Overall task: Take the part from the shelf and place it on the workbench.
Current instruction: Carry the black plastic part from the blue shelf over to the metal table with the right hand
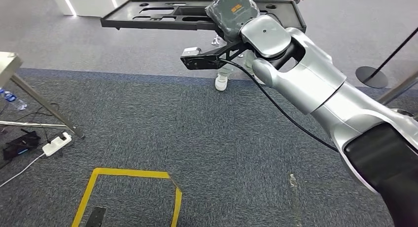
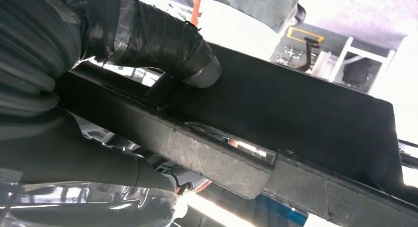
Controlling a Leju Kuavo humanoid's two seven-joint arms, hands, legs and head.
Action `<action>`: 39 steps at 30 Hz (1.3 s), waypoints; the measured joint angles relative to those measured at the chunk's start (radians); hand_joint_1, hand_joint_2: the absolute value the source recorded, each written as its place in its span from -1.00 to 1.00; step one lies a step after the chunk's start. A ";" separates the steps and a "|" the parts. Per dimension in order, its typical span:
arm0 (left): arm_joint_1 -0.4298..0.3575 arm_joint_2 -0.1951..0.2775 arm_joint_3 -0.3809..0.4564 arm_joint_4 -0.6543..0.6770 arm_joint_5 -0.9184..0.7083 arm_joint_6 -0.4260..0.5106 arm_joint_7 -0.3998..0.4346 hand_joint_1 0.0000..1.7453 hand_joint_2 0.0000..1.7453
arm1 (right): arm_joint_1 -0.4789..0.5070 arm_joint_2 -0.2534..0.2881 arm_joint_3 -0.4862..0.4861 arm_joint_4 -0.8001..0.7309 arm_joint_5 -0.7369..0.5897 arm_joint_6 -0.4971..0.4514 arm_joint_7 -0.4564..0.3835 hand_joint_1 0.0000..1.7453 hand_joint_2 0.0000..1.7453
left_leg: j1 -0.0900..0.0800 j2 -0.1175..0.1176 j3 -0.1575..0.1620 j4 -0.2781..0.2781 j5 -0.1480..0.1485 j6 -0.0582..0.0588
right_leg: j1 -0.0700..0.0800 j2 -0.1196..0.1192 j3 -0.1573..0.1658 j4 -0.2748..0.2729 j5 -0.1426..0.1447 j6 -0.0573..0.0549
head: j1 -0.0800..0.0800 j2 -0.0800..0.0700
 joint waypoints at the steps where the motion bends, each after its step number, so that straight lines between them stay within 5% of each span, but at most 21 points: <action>1: 0.000 0.000 0.000 0.000 0.000 0.000 0.000 -1.00 1.00 | -0.006 -0.005 0.000 0.004 -0.004 0.002 0.005 1.00 1.00 | 0.000 -0.015 -0.004 0.004 -0.001 -0.004 | -0.005 0.026 0.028 -0.063 0.028 0.000 | 0.000 0.000; 3: 0.000 0.001 0.001 0.000 0.001 0.000 -0.001 -1.00 1.00 | -0.016 -0.013 0.000 0.010 -0.012 0.005 0.010 1.00 1.00 | 0.005 -0.040 -0.014 0.010 0.000 -0.016 | -0.010 0.064 0.058 -0.133 0.048 0.002 | -0.001 0.000; 6: 0.007 0.002 0.002 0.000 0.001 0.000 0.000 -1.00 1.00 | -0.022 -0.015 0.000 0.014 -0.018 0.015 0.014 1.00 1.00 | 0.014 -0.061 -0.025 0.006 0.007 -0.036 | -0.004 0.039 0.067 -0.146 0.049 -0.008 | 0.000 0.000; 8: 0.011 0.004 0.002 0.000 0.001 0.000 0.001 -1.00 1.00 | -0.032 -0.017 0.001 0.016 -0.021 0.019 0.020 1.00 1.00 | 0.009 -0.009 -0.047 0.048 -0.020 -0.044 | -0.003 0.010 0.075 -0.157 0.053 -0.022 | -0.005 0.000; 10: 0.009 0.004 0.003 0.000 0.001 0.000 0.002 -1.00 1.00 | -0.043 -0.020 0.001 0.018 -0.025 0.021 0.023 1.00 1.00 | 0.005 0.056 -0.099 0.164 -0.077 -0.046 | 0.002 -0.017 0.078 -0.161 0.054 -0.031 | -0.009 0.000; 12: 0.008 0.004 0.003 0.000 0.001 0.000 0.003 -1.00 1.00 | -0.048 -0.023 0.002 0.021 -0.029 0.023 0.024 1.00 1.00 | 0.005 0.074 -0.143 0.263 -0.109 -0.046 | 0.008 -0.044 0.078 -0.160 0.052 -0.034 | -0.009 0.000; 13: 0.009 0.004 0.003 0.000 0.000 0.000 0.004 -1.00 1.00 | -0.048 -0.024 0.003 0.022 -0.030 0.024 0.024 1.00 1.00 | 0.005 0.077 -0.140 0.265 -0.103 -0.043 | 0.011 -0.057 0.078 -0.160 0.051 -0.036 | -0.010 0.000; 15: 0.009 0.005 0.003 0.000 0.000 0.001 0.005 -1.00 1.00 | -0.050 -0.024 0.005 0.023 -0.031 0.025 0.024 1.00 1.00 | 0.000 0.092 -0.080 0.164 -0.052 -0.035 | 0.016 -0.081 0.080 -0.160 0.049 -0.037 | -0.009 0.000; 17: 0.007 0.006 0.003 0.000 0.000 0.001 0.005 -1.00 1.00 | -0.057 -0.025 0.005 0.024 -0.032 0.025 0.024 1.00 1.00 | -0.016 0.138 -0.010 0.039 -0.019 -0.022 | 0.021 -0.104 0.083 -0.161 0.046 -0.035 | -0.009 0.000; 19: 0.005 0.008 0.004 0.000 0.000 0.002 0.005 -1.00 1.00 | -0.064 -0.027 0.006 0.025 -0.034 0.025 0.026 1.00 1.00 | -0.030 0.157 0.011 -0.006 -0.016 -0.012 | 0.024 -0.125 0.084 -0.163 0.044 -0.030 | -0.009 0.000; 21: 0.005 0.009 0.005 0.000 0.000 0.006 0.004 -1.00 1.00 | -0.068 -0.030 0.006 0.027 -0.036 0.026 0.031 1.00 1.00 | -0.029 0.131 0.014 -0.015 -0.008 -0.004 | 0.023 -0.136 0.086 -0.163 0.040 -0.020 | -0.009 0.000; 23: 0.005 0.010 0.007 0.000 -0.001 0.012 0.004 -1.00 1.00 | -0.076 -0.035 0.006 0.030 -0.037 0.028 0.038 1.00 1.00 | -0.022 0.108 0.021 -0.027 0.000 0.005 | 0.017 -0.092 0.074 -0.129 0.015 -0.010 | -0.007 0.000; 25: 0.002 0.008 0.007 0.000 -0.002 0.021 0.006 -1.00 1.00 | -0.086 -0.039 0.006 0.032 -0.039 0.033 0.047 1.00 1.00 | -0.017 0.088 0.024 -0.032 0.004 0.011 | 0.010 -0.035 0.022 -0.019 -0.039 -0.002 | -0.005 0.000; 27: -0.005 0.000 0.007 0.000 -0.005 0.036 0.013 -1.00 1.00 | -0.088 -0.039 0.008 0.035 -0.040 0.037 0.053 1.00 1.00 | -0.015 0.062 0.023 -0.031 0.004 0.014 | 0.007 -0.023 -0.039 0.100 -0.075 0.004 | -0.004 0.000; 28: -0.009 -0.007 0.007 0.000 -0.007 0.044 0.016 -1.00 1.00 | -0.088 -0.039 0.010 0.038 -0.041 0.037 0.055 1.00 1.00 | -0.013 0.046 0.023 -0.029 0.004 0.013 | 0.003 -0.022 -0.052 0.119 -0.069 0.008 | -0.004 0.000; 30: -0.015 -0.018 0.007 0.000 -0.007 0.055 0.022 -1.00 1.00 | -0.088 -0.039 0.012 0.042 -0.041 0.037 0.056 1.00 1.00 | -0.006 0.013 0.022 -0.019 0.001 0.008 | -0.007 -0.012 -0.024 0.045 -0.009 0.016 | -0.004 0.000; 32: -0.019 -0.026 0.007 0.000 -0.008 0.058 0.024 -1.00 1.00 | -0.092 -0.039 0.013 0.045 -0.041 0.037 0.057 1.00 1.00 | -0.001 -0.017 0.013 -0.001 -0.007 -0.004 | -0.022 0.036 0.031 -0.077 0.041 0.024 | -0.004 0.000; 34: -0.021 -0.032 0.007 0.000 -0.008 0.060 0.025 -1.00 1.00 | -0.096 -0.038 0.013 0.047 -0.042 0.036 0.057 1.00 1.00 | 0.006 -0.043 -0.003 0.010 -0.008 -0.020 | -0.024 0.069 0.057 -0.130 0.048 0.022 | -0.004 0.000; 36: -0.019 -0.036 0.007 0.000 -0.008 0.061 0.025 -1.00 1.00 | -0.098 -0.033 0.015 0.049 -0.043 0.036 0.057 1.00 1.00 | 0.012 -0.066 -0.014 0.006 -0.002 -0.035 | -0.020 0.047 0.061 -0.137 0.049 0.008 | -0.004 0.000; 37: -0.017 -0.038 0.007 0.000 -0.008 0.061 0.024 -1.00 1.00 | -0.099 -0.030 0.016 0.050 -0.043 0.035 0.057 1.00 1.00 | 0.012 -0.054 -0.019 0.008 -0.004 -0.040 | -0.019 0.032 0.064 -0.142 0.051 0.000 | -0.006 0.000; 39: -0.016 -0.040 0.007 0.000 -0.008 0.062 0.022 -1.00 1.00 | -0.103 -0.025 0.017 0.053 -0.042 0.033 0.057 1.00 1.00 | 0.008 0.009 -0.047 0.064 -0.037 -0.047 | -0.019 0.004 0.069 -0.153 0.057 -0.013 | -0.013 0.000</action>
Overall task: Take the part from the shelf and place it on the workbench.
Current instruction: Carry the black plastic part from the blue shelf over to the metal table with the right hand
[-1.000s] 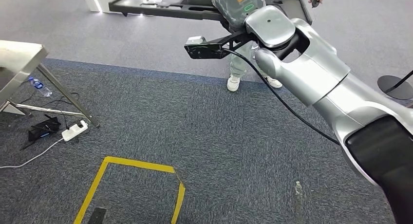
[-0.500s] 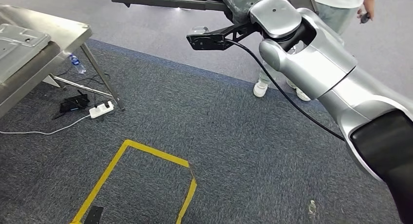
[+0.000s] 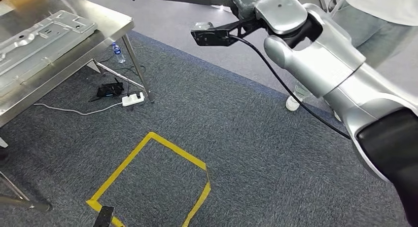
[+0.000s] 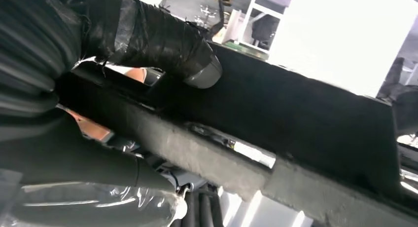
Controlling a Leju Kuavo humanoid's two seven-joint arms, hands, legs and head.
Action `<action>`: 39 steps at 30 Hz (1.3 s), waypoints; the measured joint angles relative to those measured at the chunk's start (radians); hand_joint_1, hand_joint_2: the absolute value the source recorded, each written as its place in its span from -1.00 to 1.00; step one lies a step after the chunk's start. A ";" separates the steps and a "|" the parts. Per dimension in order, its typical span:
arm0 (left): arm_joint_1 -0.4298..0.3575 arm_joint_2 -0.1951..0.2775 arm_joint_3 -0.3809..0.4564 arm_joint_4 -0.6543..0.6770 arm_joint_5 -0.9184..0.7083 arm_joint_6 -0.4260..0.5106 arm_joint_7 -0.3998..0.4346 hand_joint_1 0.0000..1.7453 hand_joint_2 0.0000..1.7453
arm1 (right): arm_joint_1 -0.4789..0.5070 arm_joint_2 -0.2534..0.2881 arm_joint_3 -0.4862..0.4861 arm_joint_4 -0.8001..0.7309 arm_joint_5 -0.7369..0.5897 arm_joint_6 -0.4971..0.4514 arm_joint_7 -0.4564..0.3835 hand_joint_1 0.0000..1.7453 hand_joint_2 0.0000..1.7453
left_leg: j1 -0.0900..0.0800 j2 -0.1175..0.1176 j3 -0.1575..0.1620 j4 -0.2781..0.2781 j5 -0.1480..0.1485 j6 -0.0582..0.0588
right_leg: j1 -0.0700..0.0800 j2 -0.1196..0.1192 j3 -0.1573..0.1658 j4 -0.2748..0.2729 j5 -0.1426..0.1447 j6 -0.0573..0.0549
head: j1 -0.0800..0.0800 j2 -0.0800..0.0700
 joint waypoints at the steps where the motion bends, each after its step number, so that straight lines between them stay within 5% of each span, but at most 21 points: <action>1: -0.001 -0.001 0.000 0.000 0.000 0.001 -0.002 -1.00 1.00 | -0.002 0.001 0.001 0.002 0.000 -0.001 0.000 1.00 1.00 | -0.002 0.036 -0.025 0.055 -0.028 -0.002 | 0.003 -0.013 0.001 -0.002 0.001 -0.004 | -0.004 0.000; 4: -0.003 -0.003 0.000 0.000 -0.002 0.002 -0.004 -1.00 1.00 | -0.005 0.001 0.007 0.008 0.000 -0.003 -0.003 1.00 1.00 | -0.002 0.067 -0.090 0.194 -0.076 -0.002 | 0.012 -0.053 0.001 -0.002 -0.002 -0.009 | -0.006 0.000; 6: -0.002 -0.005 0.000 0.000 -0.005 0.002 -0.004 -1.00 1.00 | -0.005 0.001 0.011 0.012 -0.001 -0.003 -0.007 1.00 1.00 | -0.004 0.076 -0.058 0.136 -0.033 0.003 | 0.016 -0.080 0.003 -0.002 -0.005 -0.010 | -0.006 0.000; 8: -0.004 -0.006 0.000 0.000 -0.008 0.005 -0.005 -1.00 1.00 | -0.008 0.002 0.012 0.015 -0.002 -0.004 -0.010 1.00 1.00 | -0.016 0.116 0.011 0.007 0.016 0.013 | 0.022 -0.104 0.007 -0.002 -0.010 -0.007 | -0.006 0.000; 10: -0.007 -0.006 0.000 0.000 -0.011 0.009 -0.005 -1.00 1.00 | -0.013 0.002 0.012 0.020 -0.004 -0.006 -0.011 1.00 1.00 | -0.030 0.144 0.045 -0.061 0.029 0.025 | 0.028 -0.125 0.011 -0.002 -0.014 0.000 | -0.005 0.000; 13: -0.006 -0.006 0.001 0.000 -0.014 0.014 -0.005 -1.00 1.00 | -0.016 0.006 0.014 0.028 -0.008 -0.008 -0.016 1.00 1.00 | -0.031 0.113 0.050 -0.071 0.032 0.038 | 0.030 -0.146 0.017 -0.001 -0.024 0.014 | -0.004 0.000; 15: -0.009 -0.006 0.002 0.000 -0.020 0.015 -0.001 -1.00 1.00 | -0.020 0.008 0.014 0.032 -0.009 -0.011 -0.015 1.00 1.00 | -0.024 0.090 0.056 -0.081 0.037 0.048 | 0.026 -0.106 -0.004 0.047 -0.057 0.020 | -0.001 0.000; 18: -0.021 -0.006 0.002 0.000 -0.032 0.014 0.009 -1.00 1.00 | -0.016 0.009 0.016 0.042 -0.011 -0.018 -0.010 1.00 1.00 | -0.022 0.054 0.057 -0.082 0.038 0.059 | 0.021 -0.037 -0.099 0.230 -0.130 0.022 | 0.004 0.000; 20: -0.024 -0.006 0.002 0.000 -0.033 0.009 0.009 -1.00 1.00 | -0.007 0.010 0.020 0.048 -0.013 -0.019 -0.011 1.00 1.00 | -0.021 0.022 0.057 -0.076 0.036 0.059 | 0.020 -0.028 -0.128 0.268 -0.120 0.024 | 0.004 0.000; 23: -0.024 -0.009 0.002 0.000 -0.028 0.006 0.005 -1.00 1.00 | -0.007 0.010 0.021 0.054 -0.017 -0.020 -0.015 1.00 1.00 | -0.019 -0.026 0.052 -0.060 0.029 0.050 | 0.009 0.016 -0.060 0.108 -0.027 0.023 | 0.004 0.000; 25: -0.025 -0.011 0.004 0.000 -0.025 0.006 0.002 -1.00 1.00 | -0.011 0.010 0.022 0.057 -0.019 -0.021 -0.018 1.00 1.00 | -0.016 -0.053 0.043 -0.050 0.026 0.038 | 0.004 0.055 -0.023 0.033 -0.006 0.023 | 0.003 0.000; 28: -0.018 -0.011 0.009 0.000 -0.023 0.007 0.000 -1.00 1.00 | -0.013 0.017 0.022 0.060 -0.019 -0.022 -0.020 1.00 1.00 | -0.007 -0.082 0.031 -0.052 0.031 0.020 | 0.009 0.031 -0.015 0.019 -0.006 0.014 | 0.003 0.000; 30: -0.015 -0.013 0.011 0.000 -0.022 0.007 -0.001 -1.00 1.00 | -0.014 0.021 0.023 0.062 -0.019 -0.023 -0.020 1.00 1.00 | -0.011 -0.033 0.013 -0.020 0.012 0.009 | 0.006 0.003 -0.006 0.008 -0.003 0.002 | -0.004 0.000; 32: -0.017 -0.014 0.013 0.000 -0.021 0.008 -0.002 -1.00 1.00 | -0.016 0.022 0.023 0.064 -0.019 -0.023 -0.019 1.00 1.00 | -0.013 0.041 -0.038 0.085 -0.037 -0.001 | 0.008 -0.023 0.000 0.002 -0.003 -0.007 | -0.012 0.000; 34: -0.019 -0.014 0.016 0.000 -0.021 0.008 -0.002 -1.00 1.00 | -0.017 0.022 0.023 0.067 -0.019 -0.023 -0.020 1.00 1.00 | -0.009 0.067 -0.093 0.190 -0.070 -0.006 | 0.010 -0.049 0.002 0.002 -0.006 -0.010 | -0.013 0.000; 35: -0.018 -0.014 0.017 0.000 -0.021 0.008 -0.002 -1.00 1.00 | -0.016 0.023 0.023 0.068 -0.019 -0.023 -0.021 1.00 1.00 | -0.008 0.070 -0.101 0.201 -0.063 -0.007 | 0.011 -0.062 0.003 0.002 -0.008 -0.011 | -0.013 0.000; 37: -0.017 -0.015 0.017 0.000 -0.021 0.009 0.001 -1.00 1.00 | -0.016 0.025 0.024 0.070 -0.019 -0.024 -0.022 1.00 1.00 | -0.008 0.082 -0.058 0.111 -0.006 -0.004 | 0.011 -0.089 0.009 0.002 -0.013 -0.009 | -0.013 0.000; 39: -0.018 -0.014 0.019 0.000 -0.020 0.014 0.008 -1.00 1.00 | -0.019 0.026 0.024 0.072 -0.019 -0.025 -0.022 1.00 1.00 | -0.021 0.125 0.010 -0.019 0.041 0.006 | 0.015 -0.112 0.016 0.002 -0.020 -0.002 | -0.013 0.000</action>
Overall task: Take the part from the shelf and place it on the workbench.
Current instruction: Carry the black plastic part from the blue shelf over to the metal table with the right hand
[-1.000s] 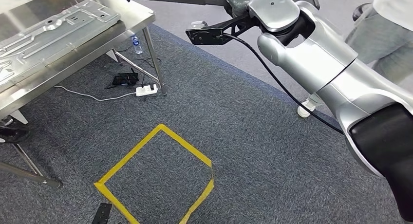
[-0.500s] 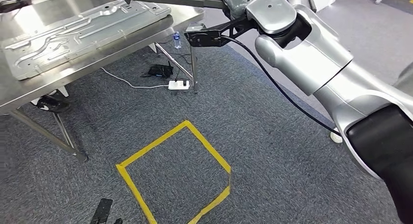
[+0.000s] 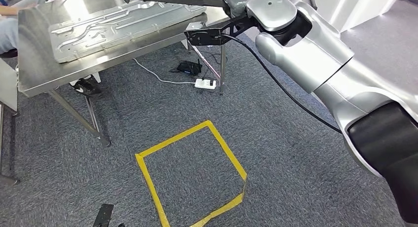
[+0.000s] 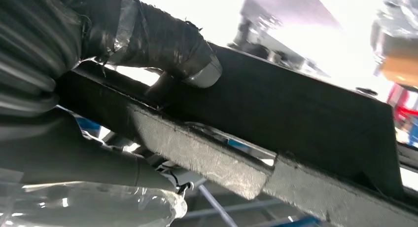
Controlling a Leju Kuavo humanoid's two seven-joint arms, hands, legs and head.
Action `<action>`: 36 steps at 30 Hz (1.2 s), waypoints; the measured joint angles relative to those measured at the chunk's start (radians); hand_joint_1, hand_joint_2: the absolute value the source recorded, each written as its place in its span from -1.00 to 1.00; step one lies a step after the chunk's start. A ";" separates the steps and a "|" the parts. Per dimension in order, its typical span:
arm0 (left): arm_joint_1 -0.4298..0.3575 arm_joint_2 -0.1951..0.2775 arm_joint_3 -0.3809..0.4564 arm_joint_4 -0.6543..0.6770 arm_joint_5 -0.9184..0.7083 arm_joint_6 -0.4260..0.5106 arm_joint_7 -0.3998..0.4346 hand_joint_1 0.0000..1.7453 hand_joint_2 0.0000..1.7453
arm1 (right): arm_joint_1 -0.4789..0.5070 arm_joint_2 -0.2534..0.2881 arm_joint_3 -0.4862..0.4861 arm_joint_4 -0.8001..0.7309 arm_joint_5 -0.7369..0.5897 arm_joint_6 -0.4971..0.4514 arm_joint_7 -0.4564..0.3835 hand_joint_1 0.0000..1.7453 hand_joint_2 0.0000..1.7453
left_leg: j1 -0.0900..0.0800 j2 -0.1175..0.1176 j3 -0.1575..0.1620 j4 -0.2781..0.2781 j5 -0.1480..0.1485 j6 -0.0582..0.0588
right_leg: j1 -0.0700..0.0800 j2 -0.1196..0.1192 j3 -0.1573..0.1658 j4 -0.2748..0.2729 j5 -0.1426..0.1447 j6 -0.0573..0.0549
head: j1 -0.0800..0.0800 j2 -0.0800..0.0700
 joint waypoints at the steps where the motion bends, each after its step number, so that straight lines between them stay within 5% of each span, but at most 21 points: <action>1: 0.000 0.000 0.001 0.000 0.000 0.002 0.004 -1.00 1.00 | -0.002 0.000 0.000 0.001 0.000 -0.001 0.000 1.00 1.00 | -0.006 0.014 0.020 -0.037 0.008 0.007 | 0.003 -0.010 0.003 -0.001 -0.003 0.004 | 0.001 0.000; 4: 0.004 0.000 0.004 0.000 0.000 0.007 0.010 -1.00 1.00 | -0.004 0.003 0.001 0.004 0.000 -0.002 -0.003 1.00 1.00 | -0.010 -0.009 0.028 -0.056 0.008 0.025 | 0.009 -0.040 0.012 -0.006 -0.013 0.017 | 0.004 0.000; 5: 0.006 0.000 0.004 0.000 0.000 0.007 0.010 -1.00 1.00 | -0.005 0.004 0.002 0.006 0.000 -0.003 -0.005 1.00 1.00 | -0.007 -0.022 0.032 -0.061 0.009 0.030 | 0.008 -0.032 0.013 -0.001 -0.020 0.023 | 0.005 0.000; 8: 0.005 -0.001 0.006 0.000 0.000 0.006 0.003 -1.00 1.00 | -0.007 0.005 0.003 0.010 0.000 -0.008 -0.007 1.00 1.00 | 0.000 -0.055 0.041 -0.070 0.014 0.047 | 0.002 0.054 -0.042 0.124 -0.087 0.029 | 0.011 0.000; 10: 0.002 -0.002 0.006 0.000 -0.001 0.008 -0.002 -1.00 1.00 | -0.002 0.005 0.004 0.014 0.000 -0.011 -0.008 1.00 1.00 | 0.001 -0.081 0.041 -0.068 0.013 0.051 | 0.002 0.081 -0.111 0.247 -0.126 0.031 | 0.013 0.000; 11: 0.002 -0.002 0.006 0.000 -0.001 0.008 -0.004 -1.00 1.00 | 0.002 0.005 0.005 0.016 -0.001 -0.011 -0.009 1.00 1.00 | 0.002 -0.096 0.041 -0.066 0.012 0.051 | 0.001 0.084 -0.130 0.271 -0.122 0.032 | 0.014 0.000; 12: 0.002 -0.002 0.006 0.000 -0.002 0.009 -0.005 -1.00 1.00 | 0.005 0.005 0.005 0.018 -0.001 -0.011 -0.009 1.00 1.00 | 0.002 -0.113 0.041 -0.062 0.010 0.050 | 0.000 0.086 -0.131 0.256 -0.098 0.033 | 0.014 0.000; 15: 0.003 -0.003 0.006 0.000 -0.009 0.013 -0.006 -1.00 1.00 | 0.006 0.004 0.005 0.023 -0.002 -0.014 -0.010 1.00 1.00 | 0.004 -0.154 0.036 -0.042 -0.001 0.039 | -0.009 0.118 -0.062 0.082 -0.002 0.029 | 0.015 0.000; 17: 0.003 -0.004 0.006 0.000 -0.012 0.019 -0.005 -1.00 1.00 | 0.006 0.004 0.006 0.025 -0.008 -0.019 -0.013 1.00 1.00 | 0.006 -0.172 0.027 -0.035 -0.004 0.028 | -0.009 0.136 -0.036 0.024 0.010 0.024 | 0.015 0.000; 19: 0.009 -0.004 0.006 0.000 -0.014 0.027 -0.002 -1.00 1.00 | 0.007 0.006 0.006 0.025 -0.016 -0.024 -0.017 1.00 1.00 | 0.010 -0.187 0.022 -0.039 0.000 0.015 | -0.006 0.129 -0.032 0.018 0.012 0.015 | 0.014 0.000; 20: 0.011 -0.004 0.006 0.000 -0.014 0.029 -0.001 -1.00 1.00 | 0.007 0.008 0.006 0.024 -0.018 -0.024 -0.018 1.00 1.00 | 0.011 -0.181 0.021 -0.038 -0.001 0.010 | -0.007 0.123 -0.029 0.013 0.014 0.008 | 0.014 0.000; 22: 0.012 -0.004 0.007 0.000 -0.013 0.033 -0.002 -1.00 1.00 | 0.007 0.009 0.006 0.024 -0.020 -0.025 -0.017 1.00 1.00 | 0.009 -0.135 0.000 0.008 -0.030 -0.001 | -0.011 0.110 -0.020 0.002 0.019 -0.003 | 0.010 0.000; 24: 0.011 -0.005 0.011 0.000 -0.009 0.036 -0.009 -1.00 1.00 | 0.008 0.008 0.006 0.024 -0.020 -0.025 -0.014 1.00 1.00 | 0.010 -0.078 -0.052 0.123 -0.085 -0.011 | -0.009 0.100 -0.016 -0.002 0.019 -0.009 | 0.006 0.000; 26: 0.012 -0.005 0.018 0.000 -0.006 0.039 -0.020 -1.00 1.00 | 0.013 0.008 0.006 0.024 -0.020 -0.025 -0.012 1.00 1.00 | 0.014 -0.058 -0.097 0.211 -0.109 -0.016 | -0.010 0.092 -0.015 -0.002 0.018 -0.010 | 0.005 0.000; 28: 0.013 -0.005 0.024 0.000 -0.007 0.039 -0.029 -1.00 1.00 | 0.018 0.008 0.006 0.024 -0.020 -0.025 -0.012 1.00 1.00 | 0.016 -0.054 -0.076 0.167 -0.069 -0.016 | -0.010 0.086 -0.013 -0.001 0.016 -0.008 | 0.005 0.000; 30: 0.011 -0.005 0.028 0.000 -0.009 0.039 -0.033 -1.00 1.00 | 0.018 0.008 0.006 0.024 -0.020 -0.025 -0.012 1.00 1.00 | 0.013 -0.047 -0.004 0.032 -0.013 -0.008 | -0.009 0.079 -0.009 -0.002 0.012 -0.003 | 0.005 0.000; 32: 0.009 -0.005 0.029 0.000 -0.012 0.040 -0.034 -1.00 1.00 | 0.016 0.007 0.006 0.023 -0.020 -0.025 -0.012 1.00 1.00 | 0.007 -0.041 0.039 -0.050 0.006 0.001 | -0.003 0.074 -0.008 -0.001 0.007 0.005 | 0.006 0.000; 36: 0.007 -0.006 0.030 0.000 -0.020 0.044 -0.034 -1.00 1.00 | 0.017 0.007 0.006 0.023 -0.020 -0.025 -0.012 1.00 1.00 | 0.007 -0.047 0.041 -0.059 0.006 -0.003 | 0.003 0.067 -0.007 -0.005 0.008 -0.007 | 0.009 0.000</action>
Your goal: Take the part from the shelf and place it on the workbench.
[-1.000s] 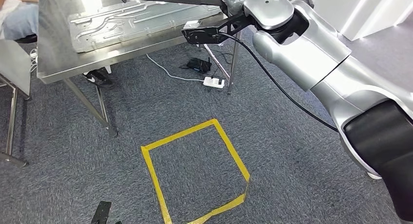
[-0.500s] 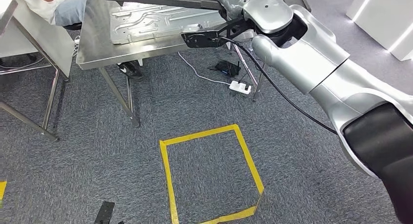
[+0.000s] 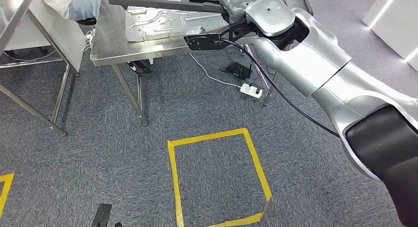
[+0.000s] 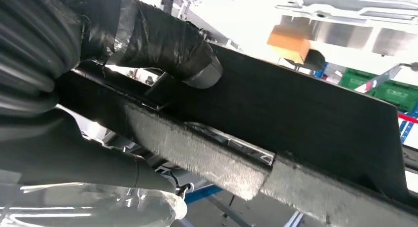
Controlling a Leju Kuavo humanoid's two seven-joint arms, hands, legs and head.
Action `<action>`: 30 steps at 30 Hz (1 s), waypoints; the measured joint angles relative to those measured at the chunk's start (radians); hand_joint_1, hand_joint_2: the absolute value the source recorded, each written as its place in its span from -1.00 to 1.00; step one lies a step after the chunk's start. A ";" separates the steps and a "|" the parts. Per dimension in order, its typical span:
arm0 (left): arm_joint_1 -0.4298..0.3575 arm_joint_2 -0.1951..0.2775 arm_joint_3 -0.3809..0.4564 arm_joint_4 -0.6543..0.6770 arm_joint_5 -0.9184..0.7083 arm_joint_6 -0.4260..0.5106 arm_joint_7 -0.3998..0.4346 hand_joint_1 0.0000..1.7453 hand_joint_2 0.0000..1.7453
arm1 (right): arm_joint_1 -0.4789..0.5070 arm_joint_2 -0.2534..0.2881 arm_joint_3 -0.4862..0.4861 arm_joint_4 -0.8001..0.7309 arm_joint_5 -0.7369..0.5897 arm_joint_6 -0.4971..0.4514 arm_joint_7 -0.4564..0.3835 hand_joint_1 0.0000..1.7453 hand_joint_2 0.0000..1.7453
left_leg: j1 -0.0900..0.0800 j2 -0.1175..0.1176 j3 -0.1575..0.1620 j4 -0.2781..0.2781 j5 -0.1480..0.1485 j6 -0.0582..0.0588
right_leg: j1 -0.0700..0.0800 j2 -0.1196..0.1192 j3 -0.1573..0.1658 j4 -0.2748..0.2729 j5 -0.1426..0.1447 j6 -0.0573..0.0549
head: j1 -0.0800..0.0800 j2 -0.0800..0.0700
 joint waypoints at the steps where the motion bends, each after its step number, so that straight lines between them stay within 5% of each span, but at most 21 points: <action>1: 0.000 0.000 0.000 0.000 -0.004 0.003 0.000 -1.00 1.00 | 0.000 0.000 0.000 0.000 0.000 0.000 0.000 1.00 1.00 | 0.000 -0.002 -0.001 0.000 0.000 0.001 | 0.001 -0.002 0.002 -0.003 0.001 0.002 | 0.000 0.000; 10: -0.007 0.000 0.000 0.000 -0.029 0.018 0.005 -1.00 1.00 | 0.000 0.003 0.000 0.000 0.005 -0.002 0.000 1.00 1.00 | 0.000 -0.007 -0.001 0.001 -0.001 0.011 | 0.001 -0.007 0.009 -0.016 0.005 0.017 | 0.000 0.000; 30: -0.010 -0.001 0.000 0.000 -0.057 0.040 0.020 -1.00 1.00 | 0.004 0.003 0.004 0.005 0.015 -0.009 -0.006 1.00 1.00 | 0.003 -0.007 0.003 -0.007 0.002 0.010 | 0.003 -0.006 0.007 -0.015 0.006 0.018 | 0.000 0.000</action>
